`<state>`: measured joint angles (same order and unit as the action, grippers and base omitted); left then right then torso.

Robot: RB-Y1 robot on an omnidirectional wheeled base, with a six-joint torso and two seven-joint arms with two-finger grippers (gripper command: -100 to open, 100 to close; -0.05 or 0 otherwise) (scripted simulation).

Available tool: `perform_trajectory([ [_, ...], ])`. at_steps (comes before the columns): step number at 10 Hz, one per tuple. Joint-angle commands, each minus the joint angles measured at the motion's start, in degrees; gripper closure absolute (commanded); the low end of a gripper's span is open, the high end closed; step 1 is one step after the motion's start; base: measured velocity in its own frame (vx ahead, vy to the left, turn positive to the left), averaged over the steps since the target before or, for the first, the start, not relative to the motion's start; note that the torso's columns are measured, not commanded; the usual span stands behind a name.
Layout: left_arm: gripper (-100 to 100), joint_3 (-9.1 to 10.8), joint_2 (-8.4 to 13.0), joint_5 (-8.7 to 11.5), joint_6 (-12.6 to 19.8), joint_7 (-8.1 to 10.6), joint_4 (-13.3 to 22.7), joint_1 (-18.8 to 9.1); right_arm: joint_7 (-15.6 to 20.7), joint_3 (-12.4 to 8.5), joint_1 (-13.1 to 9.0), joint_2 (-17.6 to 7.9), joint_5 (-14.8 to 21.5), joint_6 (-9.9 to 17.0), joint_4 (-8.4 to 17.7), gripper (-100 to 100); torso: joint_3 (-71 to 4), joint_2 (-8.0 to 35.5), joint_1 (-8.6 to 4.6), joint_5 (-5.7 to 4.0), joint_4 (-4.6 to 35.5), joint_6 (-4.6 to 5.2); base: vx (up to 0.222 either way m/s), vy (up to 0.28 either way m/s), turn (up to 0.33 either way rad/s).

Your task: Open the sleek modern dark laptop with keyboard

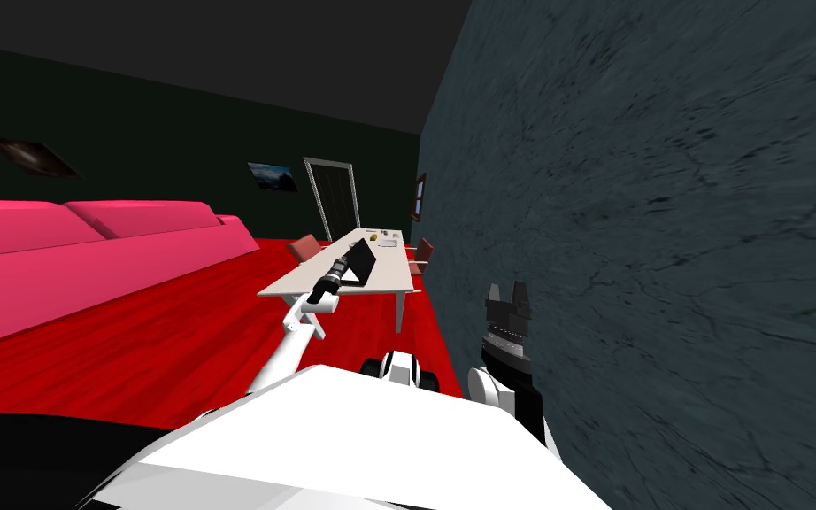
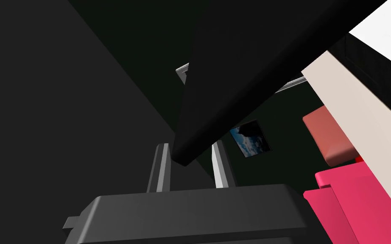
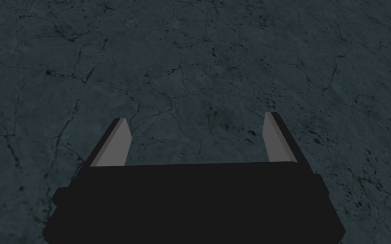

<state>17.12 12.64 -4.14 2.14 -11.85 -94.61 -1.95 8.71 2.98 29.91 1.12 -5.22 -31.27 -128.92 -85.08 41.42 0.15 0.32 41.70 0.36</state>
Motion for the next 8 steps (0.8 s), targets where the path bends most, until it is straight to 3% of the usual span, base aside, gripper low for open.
perform_trajectory([
  [1,100,-0.36,-0.5,0.0,0.3,-0.04,3.1,0.5,0.0,0.0,0.0,0.0,0.0,0.0,0.0,0,-0.1,-0.1,0.06,0.17,-0.2,0.04,0.0,0.0,0.0],
  [2,100,1.65,0.3,0.8,-2.5,-0.68,5.2,-3.3,0.0,0.0,0.0,0.0,0.0,0.0,0.0,0,-0.1,-0.2,0.13,0.26,-0.3,0.08,-0.138,0.015,-0.008],
  [4,100,1.65,0.3,0.8,-2.5,-0.68,8.9,-6.9,0.0,0.0,0.0,0.0,0.0,0.0,0.0,0,0.3,0.5,0.08,-0.07,0.3,-0.1,-0.128,0.021,-0.008],
  [5,100,1.65,0.3,0.8,-2.5,-0.68,10.2,-8.1,0.0,0.0,0.0,0.0,0.0,0.0,0.0,0,0.3,0.5,-0.2,-0.24,0.4,-0.13,-0.013,0.0,0.009],
  [8,100,1.65,0.3,0.8,-2.5,-0.68,14.1,-8.1,0.0,0.0,0.0,0.0,0.0,0.0,0.0,0,0.1,0.1,-0.09,-0.12,0.2,0.0,0.013,-0.005,0.012],
])
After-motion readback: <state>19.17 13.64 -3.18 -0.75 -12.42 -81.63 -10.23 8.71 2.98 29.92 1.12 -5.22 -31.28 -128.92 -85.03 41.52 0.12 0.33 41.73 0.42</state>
